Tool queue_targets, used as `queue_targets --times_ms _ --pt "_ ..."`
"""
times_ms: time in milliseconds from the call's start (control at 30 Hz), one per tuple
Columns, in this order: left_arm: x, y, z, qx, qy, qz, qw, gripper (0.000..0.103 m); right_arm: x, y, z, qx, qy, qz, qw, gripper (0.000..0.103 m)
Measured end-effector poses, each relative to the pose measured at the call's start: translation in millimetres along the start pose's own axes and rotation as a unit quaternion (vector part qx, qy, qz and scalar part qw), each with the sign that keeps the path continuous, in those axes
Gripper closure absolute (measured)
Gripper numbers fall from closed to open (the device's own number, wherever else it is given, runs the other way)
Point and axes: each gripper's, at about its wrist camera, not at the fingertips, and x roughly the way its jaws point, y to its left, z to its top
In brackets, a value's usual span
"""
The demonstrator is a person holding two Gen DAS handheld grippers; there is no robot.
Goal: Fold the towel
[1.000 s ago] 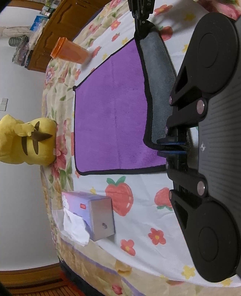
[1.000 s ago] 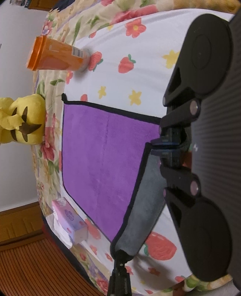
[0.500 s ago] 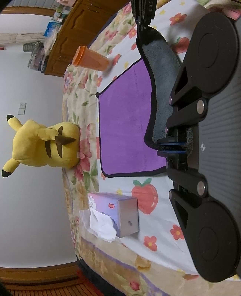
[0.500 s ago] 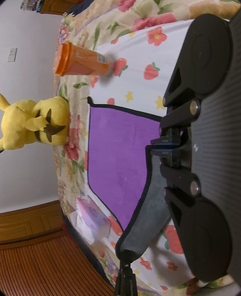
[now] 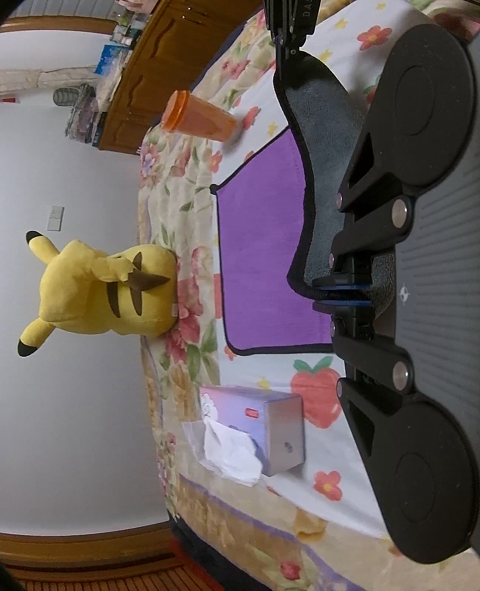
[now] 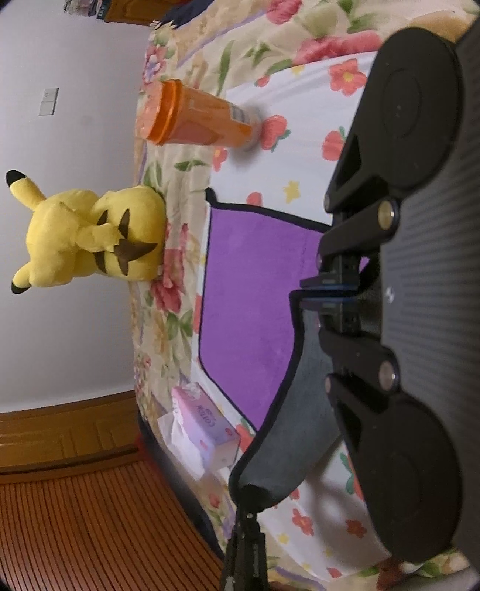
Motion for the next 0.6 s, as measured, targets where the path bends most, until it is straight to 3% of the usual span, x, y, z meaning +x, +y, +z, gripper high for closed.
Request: queue_targets --times_ms 600 --pt "5.5 1.8 17.9 0.014 -0.018 0.007 0.9997 0.095 7.0 -7.1 12.4 -0.014 -0.024 -0.001 1.0 0.099"
